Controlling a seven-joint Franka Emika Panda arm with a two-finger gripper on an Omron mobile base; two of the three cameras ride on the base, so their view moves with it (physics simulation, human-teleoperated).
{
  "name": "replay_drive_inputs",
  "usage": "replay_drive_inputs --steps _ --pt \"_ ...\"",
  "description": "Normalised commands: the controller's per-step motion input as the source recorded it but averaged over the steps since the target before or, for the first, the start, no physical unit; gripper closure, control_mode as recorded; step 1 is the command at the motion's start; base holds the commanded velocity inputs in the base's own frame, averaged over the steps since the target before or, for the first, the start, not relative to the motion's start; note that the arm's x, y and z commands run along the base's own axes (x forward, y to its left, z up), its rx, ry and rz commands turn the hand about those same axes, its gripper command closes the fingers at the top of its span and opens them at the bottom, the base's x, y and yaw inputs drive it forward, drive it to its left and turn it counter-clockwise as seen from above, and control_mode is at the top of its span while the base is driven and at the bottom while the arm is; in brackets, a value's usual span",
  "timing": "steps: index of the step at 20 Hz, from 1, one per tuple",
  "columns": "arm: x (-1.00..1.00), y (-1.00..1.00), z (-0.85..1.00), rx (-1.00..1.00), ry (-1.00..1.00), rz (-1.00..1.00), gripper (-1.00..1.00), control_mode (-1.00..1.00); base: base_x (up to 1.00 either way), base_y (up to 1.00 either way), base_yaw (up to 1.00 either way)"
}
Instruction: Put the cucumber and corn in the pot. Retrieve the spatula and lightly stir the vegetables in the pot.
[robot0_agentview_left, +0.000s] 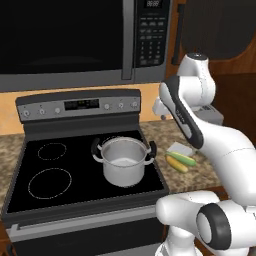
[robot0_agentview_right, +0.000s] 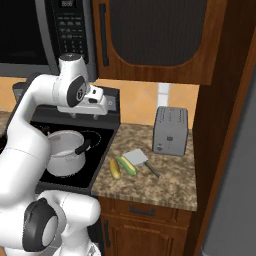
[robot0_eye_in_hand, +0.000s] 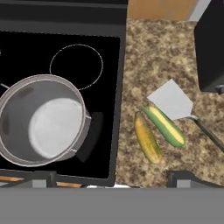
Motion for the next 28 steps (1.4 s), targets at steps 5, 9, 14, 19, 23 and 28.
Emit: replay_drive_inputs --steps 5,9,14,19,23,28 --pt "0.08 -0.28 -0.08 0.0 0.04 0.0 -1.0 -1.0 0.0 0.0 0.0" --pt "0.05 -0.37 -0.38 0.0 0.06 0.0 -1.0 -1.0 0.0 0.0 0.0" --pt "0.0 -0.34 -0.59 0.0 0.05 0.0 -1.0 -1.0 0.0 0.0 0.0" --pt "-0.01 -0.05 -0.66 0.0 0.02 0.0 -1.0 -1.0 0.0 0.0 0.0" --pt "-0.15 0.0 -0.63 0.0 0.0 0.01 -1.0 -1.0 0.0 0.0 0.0" --pt "-0.21 0.0 -0.56 0.0 0.0 0.0 -1.0 -1.0 0.0 0.0 0.0"
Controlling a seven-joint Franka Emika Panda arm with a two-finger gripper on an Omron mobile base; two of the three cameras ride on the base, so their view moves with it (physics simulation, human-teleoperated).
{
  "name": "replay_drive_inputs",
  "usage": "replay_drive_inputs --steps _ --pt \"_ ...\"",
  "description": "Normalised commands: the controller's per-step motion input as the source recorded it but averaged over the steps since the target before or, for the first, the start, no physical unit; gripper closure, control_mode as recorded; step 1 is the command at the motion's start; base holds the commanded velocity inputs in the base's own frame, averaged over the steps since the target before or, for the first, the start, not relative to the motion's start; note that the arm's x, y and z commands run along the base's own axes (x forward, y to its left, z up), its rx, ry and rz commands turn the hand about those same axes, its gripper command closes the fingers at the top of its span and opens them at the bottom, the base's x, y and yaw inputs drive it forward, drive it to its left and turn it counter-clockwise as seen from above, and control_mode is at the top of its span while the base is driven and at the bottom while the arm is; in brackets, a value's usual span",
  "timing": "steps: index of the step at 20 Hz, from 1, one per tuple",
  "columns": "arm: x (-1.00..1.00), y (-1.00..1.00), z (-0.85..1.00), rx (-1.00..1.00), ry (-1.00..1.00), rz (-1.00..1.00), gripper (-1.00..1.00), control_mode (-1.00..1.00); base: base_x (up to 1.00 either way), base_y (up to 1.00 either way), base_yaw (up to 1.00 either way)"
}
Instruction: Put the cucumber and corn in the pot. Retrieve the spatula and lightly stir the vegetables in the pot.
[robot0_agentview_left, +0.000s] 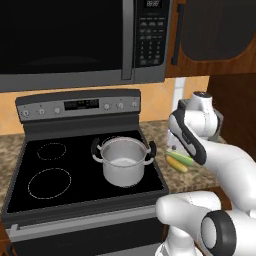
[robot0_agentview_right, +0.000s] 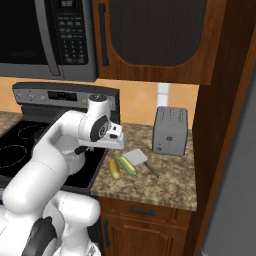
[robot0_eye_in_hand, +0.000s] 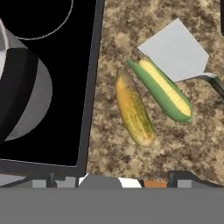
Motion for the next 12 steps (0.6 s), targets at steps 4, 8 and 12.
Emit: replay_drive_inputs --steps 4,8,12 --pt "-0.23 -0.04 -0.55 0.0 0.0 0.0 -1.0 -1.0 0.0 0.0 0.0" --pt "-0.21 -0.33 -0.38 0.0 0.0 0.0 -1.0 -1.0 0.0 0.0 0.0" --pt "-0.03 -0.24 -0.43 0.0 0.02 0.0 -1.0 -1.0 0.0 0.0 0.0"
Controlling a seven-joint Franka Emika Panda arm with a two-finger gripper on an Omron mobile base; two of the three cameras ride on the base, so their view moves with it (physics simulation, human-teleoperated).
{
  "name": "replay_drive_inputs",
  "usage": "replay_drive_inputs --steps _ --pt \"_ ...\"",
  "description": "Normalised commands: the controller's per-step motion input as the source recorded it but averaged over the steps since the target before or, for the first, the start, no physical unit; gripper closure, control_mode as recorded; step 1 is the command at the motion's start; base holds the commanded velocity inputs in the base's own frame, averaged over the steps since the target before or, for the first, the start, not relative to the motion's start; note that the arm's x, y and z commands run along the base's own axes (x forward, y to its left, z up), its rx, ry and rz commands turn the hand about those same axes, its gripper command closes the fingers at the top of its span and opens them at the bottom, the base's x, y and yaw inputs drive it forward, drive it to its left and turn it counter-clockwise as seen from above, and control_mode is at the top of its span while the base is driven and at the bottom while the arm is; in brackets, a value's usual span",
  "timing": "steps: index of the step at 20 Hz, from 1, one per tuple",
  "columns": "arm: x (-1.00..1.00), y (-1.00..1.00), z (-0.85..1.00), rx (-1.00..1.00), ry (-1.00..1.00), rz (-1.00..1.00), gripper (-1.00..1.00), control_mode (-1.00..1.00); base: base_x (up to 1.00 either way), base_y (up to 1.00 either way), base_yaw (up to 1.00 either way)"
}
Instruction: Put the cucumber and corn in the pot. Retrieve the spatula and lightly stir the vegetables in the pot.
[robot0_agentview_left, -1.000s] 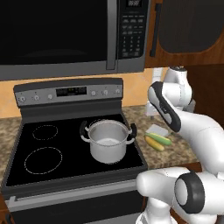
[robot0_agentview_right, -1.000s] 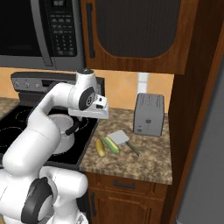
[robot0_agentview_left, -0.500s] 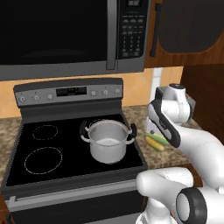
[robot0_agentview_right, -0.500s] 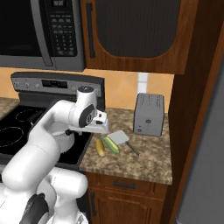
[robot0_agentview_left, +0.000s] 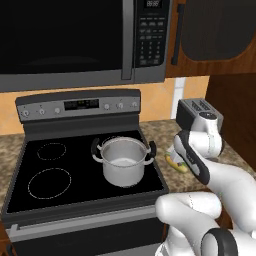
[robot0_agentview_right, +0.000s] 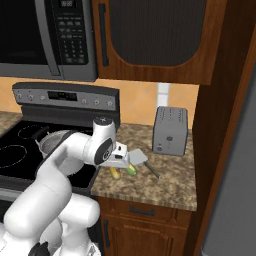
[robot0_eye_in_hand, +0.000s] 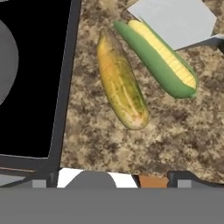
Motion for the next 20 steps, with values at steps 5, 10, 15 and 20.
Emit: replay_drive_inputs --steps 5,10,15,20 --pt "0.0 -0.13 -0.47 0.0 0.03 0.0 -1.0 -1.0 0.0 0.0 0.0" --pt "0.19 -0.05 -0.43 0.0 0.01 0.0 -1.0 -1.0 0.0 0.0 0.0" --pt "0.48 -0.1 -0.22 0.0 0.0 0.0 -1.0 -1.0 0.0 0.0 0.0" --pt "0.42 -0.05 -0.18 0.0 0.0 0.0 -1.0 -1.0 0.0 0.0 0.0"
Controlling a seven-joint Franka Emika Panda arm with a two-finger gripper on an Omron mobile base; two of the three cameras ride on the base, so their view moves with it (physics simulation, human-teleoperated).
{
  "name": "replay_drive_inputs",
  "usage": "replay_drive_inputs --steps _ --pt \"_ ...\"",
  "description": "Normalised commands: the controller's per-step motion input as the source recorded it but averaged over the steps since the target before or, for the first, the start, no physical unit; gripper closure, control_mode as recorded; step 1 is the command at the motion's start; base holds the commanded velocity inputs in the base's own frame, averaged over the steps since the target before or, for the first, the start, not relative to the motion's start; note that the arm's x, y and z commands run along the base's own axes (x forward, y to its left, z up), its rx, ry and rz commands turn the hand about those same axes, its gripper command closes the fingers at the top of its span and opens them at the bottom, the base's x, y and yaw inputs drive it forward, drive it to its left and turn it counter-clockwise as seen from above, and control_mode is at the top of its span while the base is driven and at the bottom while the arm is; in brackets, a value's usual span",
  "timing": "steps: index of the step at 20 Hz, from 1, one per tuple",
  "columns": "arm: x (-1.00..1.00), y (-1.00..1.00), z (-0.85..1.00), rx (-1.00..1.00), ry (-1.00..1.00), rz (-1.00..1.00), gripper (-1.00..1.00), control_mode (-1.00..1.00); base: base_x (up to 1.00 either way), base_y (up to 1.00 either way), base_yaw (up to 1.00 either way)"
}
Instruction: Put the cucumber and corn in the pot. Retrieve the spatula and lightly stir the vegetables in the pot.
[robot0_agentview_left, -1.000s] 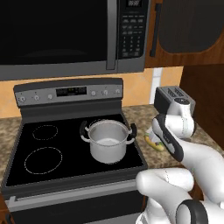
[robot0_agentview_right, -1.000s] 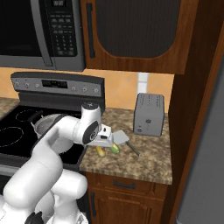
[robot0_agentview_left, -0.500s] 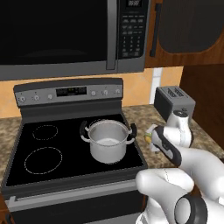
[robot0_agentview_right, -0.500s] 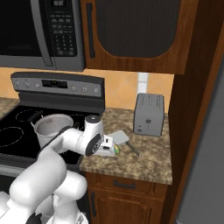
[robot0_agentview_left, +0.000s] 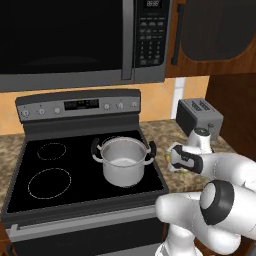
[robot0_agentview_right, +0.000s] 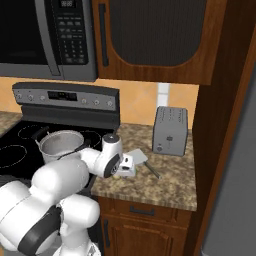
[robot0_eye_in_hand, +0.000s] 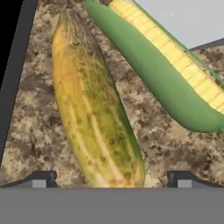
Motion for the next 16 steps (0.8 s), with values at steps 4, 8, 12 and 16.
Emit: replay_drive_inputs --steps 4,8,12,16 --pt "0.25 0.0 -0.31 0.0 0.02 0.0 -1.0 -1.0 0.0 0.0 0.0" --pt "0.03 0.02 -0.38 0.0 0.03 0.0 -1.0 -1.0 0.0 0.0 0.0" --pt "-0.25 0.03 -0.08 0.0 -0.05 0.0 1.0 -1.0 0.0 0.0 0.0" --pt "-0.56 0.06 0.43 0.0 -0.21 0.0 1.0 -1.0 0.0 0.0 0.0"
